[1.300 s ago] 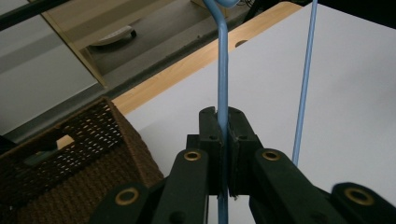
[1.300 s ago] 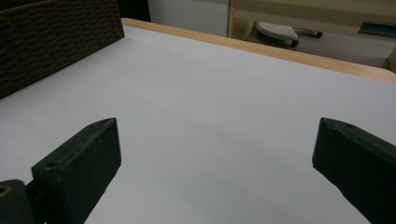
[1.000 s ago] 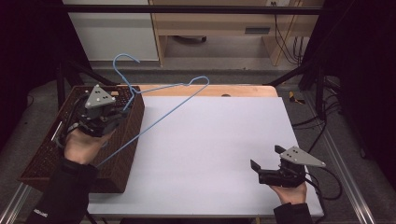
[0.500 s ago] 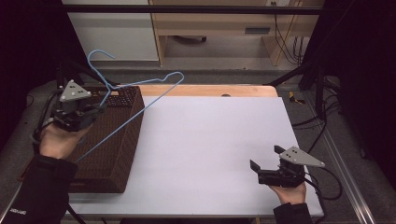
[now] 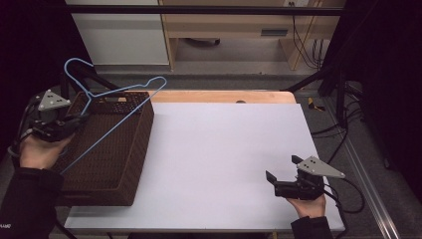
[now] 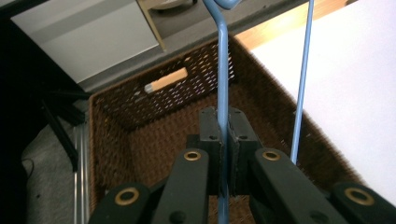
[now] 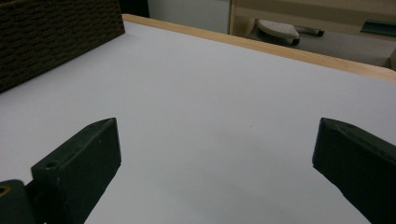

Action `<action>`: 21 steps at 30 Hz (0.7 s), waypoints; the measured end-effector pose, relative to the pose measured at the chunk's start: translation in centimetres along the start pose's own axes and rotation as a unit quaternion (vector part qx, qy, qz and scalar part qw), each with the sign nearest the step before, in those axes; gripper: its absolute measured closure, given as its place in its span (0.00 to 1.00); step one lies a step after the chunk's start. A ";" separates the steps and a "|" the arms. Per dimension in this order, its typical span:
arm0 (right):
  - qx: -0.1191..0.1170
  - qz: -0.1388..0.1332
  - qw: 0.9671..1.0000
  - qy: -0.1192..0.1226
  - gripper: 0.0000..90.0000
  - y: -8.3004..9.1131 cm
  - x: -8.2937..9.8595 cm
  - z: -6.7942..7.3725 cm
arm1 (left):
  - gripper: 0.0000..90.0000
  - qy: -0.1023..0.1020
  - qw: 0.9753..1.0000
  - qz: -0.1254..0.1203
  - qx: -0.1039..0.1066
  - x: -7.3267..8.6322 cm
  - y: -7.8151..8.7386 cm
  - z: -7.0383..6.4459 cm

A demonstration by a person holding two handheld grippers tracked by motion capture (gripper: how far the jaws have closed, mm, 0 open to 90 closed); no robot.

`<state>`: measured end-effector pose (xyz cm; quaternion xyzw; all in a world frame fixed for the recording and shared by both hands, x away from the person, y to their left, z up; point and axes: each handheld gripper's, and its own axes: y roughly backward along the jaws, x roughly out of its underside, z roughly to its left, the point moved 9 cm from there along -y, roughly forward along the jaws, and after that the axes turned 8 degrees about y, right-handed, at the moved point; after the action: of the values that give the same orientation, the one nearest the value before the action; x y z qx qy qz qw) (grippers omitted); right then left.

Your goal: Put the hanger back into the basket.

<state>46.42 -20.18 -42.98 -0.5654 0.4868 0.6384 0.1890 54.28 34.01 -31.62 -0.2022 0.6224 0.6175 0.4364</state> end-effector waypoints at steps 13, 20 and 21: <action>0.000 0.001 1.000 -0.002 0.02 -0.1 0.0 0.0 | 0.96 0.015 0.999 0.012 -0.032 2.5 -1.3 3.5; 0.001 0.004 1.000 0.000 0.02 -0.2 0.1 0.0 | 0.96 0.021 0.998 0.032 -0.045 4.1 -2.5 4.6; 0.001 0.004 1.000 0.001 0.02 -0.2 0.1 0.0 | 0.96 0.023 0.998 0.034 -0.044 4.3 -2.6 4.7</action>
<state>46.52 -20.17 -43.16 -0.5637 0.4898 0.6384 0.1867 55.41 39.24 -35.92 -0.2143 0.6108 0.6540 0.3916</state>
